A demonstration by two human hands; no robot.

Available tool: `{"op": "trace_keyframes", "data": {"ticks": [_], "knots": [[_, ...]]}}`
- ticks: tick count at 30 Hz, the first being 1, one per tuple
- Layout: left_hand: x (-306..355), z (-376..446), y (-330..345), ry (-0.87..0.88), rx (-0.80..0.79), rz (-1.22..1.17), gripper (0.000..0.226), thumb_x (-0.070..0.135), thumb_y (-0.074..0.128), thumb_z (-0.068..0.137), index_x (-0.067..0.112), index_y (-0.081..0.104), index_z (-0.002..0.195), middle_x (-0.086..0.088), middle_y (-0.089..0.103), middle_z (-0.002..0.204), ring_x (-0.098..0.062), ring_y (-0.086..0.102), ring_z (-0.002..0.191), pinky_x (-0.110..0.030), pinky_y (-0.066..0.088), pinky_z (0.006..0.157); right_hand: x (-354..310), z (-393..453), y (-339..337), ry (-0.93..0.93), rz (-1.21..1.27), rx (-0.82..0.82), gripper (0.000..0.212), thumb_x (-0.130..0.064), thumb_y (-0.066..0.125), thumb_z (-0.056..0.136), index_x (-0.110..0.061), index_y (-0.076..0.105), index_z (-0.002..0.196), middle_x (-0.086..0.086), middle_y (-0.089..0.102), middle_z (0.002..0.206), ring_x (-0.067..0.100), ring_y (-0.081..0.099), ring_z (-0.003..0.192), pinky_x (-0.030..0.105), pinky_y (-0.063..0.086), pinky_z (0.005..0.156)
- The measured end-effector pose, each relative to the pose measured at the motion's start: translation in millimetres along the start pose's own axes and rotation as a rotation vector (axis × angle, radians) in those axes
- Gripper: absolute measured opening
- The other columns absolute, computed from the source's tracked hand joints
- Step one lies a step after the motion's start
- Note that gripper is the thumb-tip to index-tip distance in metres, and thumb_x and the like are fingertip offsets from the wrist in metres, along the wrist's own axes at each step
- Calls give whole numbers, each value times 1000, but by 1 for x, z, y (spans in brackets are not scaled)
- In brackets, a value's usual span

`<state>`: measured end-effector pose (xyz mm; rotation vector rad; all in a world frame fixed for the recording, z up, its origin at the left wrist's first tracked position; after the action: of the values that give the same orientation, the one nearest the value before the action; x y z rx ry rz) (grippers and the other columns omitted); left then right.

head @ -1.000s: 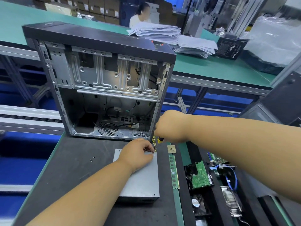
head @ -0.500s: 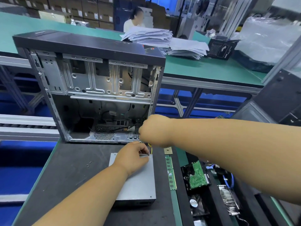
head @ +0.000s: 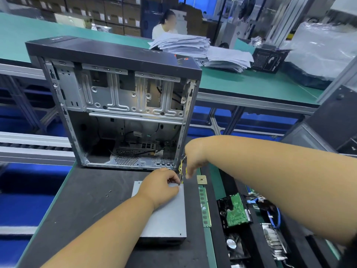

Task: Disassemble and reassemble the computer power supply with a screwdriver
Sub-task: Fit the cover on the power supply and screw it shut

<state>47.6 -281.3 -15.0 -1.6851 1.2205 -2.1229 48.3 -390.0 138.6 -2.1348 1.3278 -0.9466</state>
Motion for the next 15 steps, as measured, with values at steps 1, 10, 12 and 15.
{"op": "trace_keyframes", "data": {"ticks": [1,10,12,15], "knots": [[0,0,0,0,-1,-2,12,27,67,72,38,65,77,17,62,88,0,55,86,-19,46,73,-2,-4,1,-38,-107,117,24,-29,65,92,-15,56,75,-3,49,67,16,47,61,25,34,49],[1,1,1,5,-5,5,9,27,67,74,34,66,78,16,61,88,-2,54,87,-24,48,75,-8,-1,4,-58,-250,251,29,-15,56,91,-15,49,63,-2,41,60,18,34,52,25,30,47],[0,0,1,-1,-5,-1,8,27,67,74,33,67,79,16,62,88,-1,54,87,-24,48,75,-10,8,4,40,-84,10,23,-21,52,100,-12,67,86,-1,60,75,13,41,52,24,33,47],[0,0,1,2,-2,-2,8,27,68,74,33,68,81,17,62,88,-1,55,87,-22,47,74,-13,6,1,56,38,-157,31,-24,45,105,-4,68,112,4,62,92,9,45,55,19,34,49]]}}
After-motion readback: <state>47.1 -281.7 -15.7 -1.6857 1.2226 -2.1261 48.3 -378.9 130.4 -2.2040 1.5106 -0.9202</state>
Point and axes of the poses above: each hand's wrist, its own z-axis towards the middle knuckle, its own y-axis out of the palm, x = y × z, the point moved 3 cm from there along z, towards the middle knuckle
